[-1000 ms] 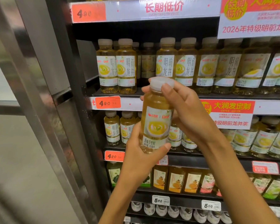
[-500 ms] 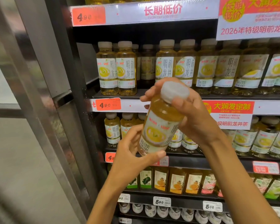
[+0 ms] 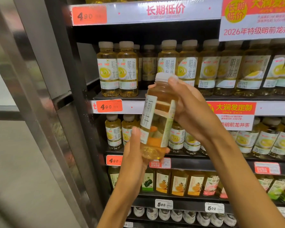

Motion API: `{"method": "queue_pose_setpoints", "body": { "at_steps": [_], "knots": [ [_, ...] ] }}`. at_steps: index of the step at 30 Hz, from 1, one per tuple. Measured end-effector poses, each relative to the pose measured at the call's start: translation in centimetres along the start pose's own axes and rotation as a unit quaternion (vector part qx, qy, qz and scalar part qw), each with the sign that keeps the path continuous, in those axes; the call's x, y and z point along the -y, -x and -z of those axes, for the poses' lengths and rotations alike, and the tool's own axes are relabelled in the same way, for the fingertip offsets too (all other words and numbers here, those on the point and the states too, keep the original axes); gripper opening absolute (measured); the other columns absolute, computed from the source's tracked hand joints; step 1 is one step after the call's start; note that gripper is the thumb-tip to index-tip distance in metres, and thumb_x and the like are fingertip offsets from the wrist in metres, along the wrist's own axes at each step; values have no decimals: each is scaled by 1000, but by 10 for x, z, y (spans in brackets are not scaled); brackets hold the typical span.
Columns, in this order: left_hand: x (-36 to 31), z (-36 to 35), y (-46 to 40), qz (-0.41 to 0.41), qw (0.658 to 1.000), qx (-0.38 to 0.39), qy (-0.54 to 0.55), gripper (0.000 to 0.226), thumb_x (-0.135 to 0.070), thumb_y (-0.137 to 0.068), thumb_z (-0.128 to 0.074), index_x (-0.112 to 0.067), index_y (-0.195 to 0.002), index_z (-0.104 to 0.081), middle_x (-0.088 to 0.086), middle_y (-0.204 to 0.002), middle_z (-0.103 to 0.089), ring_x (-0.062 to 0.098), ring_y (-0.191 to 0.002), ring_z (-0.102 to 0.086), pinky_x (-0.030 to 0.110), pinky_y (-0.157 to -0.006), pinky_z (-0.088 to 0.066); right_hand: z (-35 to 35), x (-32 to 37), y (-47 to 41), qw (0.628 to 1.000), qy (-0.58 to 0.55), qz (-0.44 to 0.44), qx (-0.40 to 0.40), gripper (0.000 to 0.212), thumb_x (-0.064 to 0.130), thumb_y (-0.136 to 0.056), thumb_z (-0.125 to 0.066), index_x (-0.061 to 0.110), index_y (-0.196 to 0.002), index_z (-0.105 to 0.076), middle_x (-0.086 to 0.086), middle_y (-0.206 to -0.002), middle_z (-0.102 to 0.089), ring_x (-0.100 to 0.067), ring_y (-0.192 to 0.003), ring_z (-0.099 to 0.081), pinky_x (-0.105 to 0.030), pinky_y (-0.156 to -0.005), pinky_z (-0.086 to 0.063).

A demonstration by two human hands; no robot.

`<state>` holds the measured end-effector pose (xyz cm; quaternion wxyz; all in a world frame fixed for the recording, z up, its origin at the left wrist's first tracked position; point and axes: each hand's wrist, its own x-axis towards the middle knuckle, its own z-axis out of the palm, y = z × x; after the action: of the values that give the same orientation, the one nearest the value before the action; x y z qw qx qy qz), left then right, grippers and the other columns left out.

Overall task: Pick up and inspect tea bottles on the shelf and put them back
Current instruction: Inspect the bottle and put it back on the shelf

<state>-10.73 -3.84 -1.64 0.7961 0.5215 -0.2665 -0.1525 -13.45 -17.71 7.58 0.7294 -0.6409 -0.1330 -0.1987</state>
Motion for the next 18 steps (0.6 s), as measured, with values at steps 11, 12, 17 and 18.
{"method": "queue_pose_setpoints", "body": {
  "at_steps": [11,12,17,18],
  "knots": [
    [-4,-6,-6,-73,981,19,-180,56,-65,-70,-60,-37,-117,-48,-30,-103,-66,-11,-98,-61,4,-74,-46,-11,-4,-6,992,76,46,-92,36,30,-93,-58,8,-122,-57,-2,-101,-72,-12,-94,-69,-27,-76,-55],
    [-3,-6,-7,-74,981,23,-179,57,-61,-68,-66,-37,-116,-47,-28,-102,-67,-12,-97,-61,3,-73,-46,-11,-4,-7,993,70,40,-85,35,32,-93,-57,12,-122,-57,-1,-103,-73,-12,-95,-69,-29,-78,-55],
    [-5,-1,-3,-3,997,81,-4,75,-70,-67,-66,-23,-125,-56,4,-106,-72,18,-90,-70,23,-67,-54,-2,1,-8,1000,1,-14,0,44,38,-92,-52,13,-128,-56,-7,-122,-66,-21,-110,-62,-36,-92,-50],
    [-5,0,-3,14,992,118,43,75,-70,-69,-66,-18,-123,-59,10,-101,-71,21,-81,-69,24,-60,-52,-2,0,-8,999,-30,-27,20,43,37,-93,-50,11,-127,-56,-11,-121,-66,-24,-109,-62,-38,-93,-50]
  ]
}}
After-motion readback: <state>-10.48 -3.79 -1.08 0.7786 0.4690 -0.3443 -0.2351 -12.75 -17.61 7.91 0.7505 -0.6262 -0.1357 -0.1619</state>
